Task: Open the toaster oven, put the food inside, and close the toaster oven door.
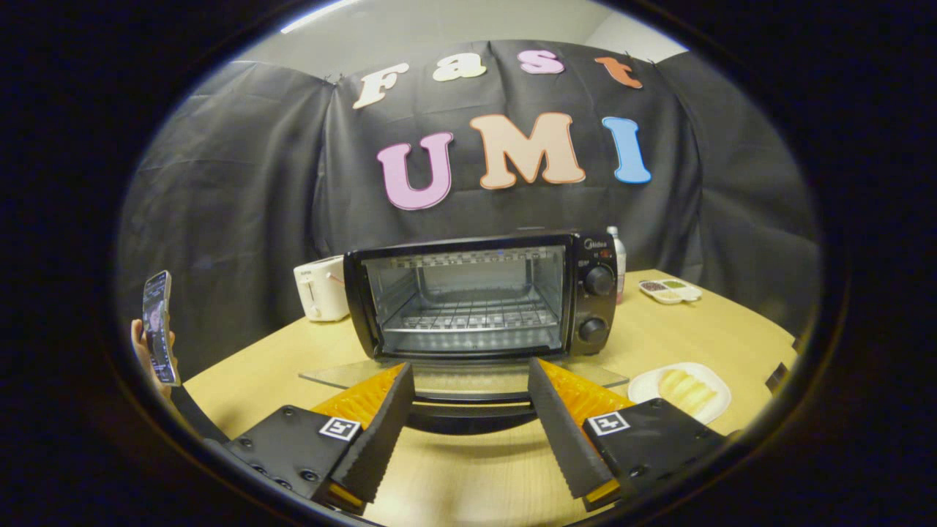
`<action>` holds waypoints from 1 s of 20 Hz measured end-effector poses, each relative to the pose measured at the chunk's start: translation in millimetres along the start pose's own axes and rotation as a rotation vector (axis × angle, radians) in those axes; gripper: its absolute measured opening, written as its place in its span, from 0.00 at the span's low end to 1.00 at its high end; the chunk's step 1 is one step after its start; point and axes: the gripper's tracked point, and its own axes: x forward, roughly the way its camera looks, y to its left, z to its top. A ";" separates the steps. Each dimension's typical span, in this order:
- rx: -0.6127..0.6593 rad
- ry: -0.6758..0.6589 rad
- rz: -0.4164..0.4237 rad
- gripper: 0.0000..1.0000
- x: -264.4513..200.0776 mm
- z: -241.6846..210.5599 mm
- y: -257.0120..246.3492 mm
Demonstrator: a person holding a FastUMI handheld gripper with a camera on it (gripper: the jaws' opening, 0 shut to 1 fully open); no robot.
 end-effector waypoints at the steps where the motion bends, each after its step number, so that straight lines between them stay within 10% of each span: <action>1: 0.002 0.017 -0.001 0.97 -0.4 -5.3 -0.3; 20: -0.015 0.138 0.000 0.97 2.3 -52.9 -3.8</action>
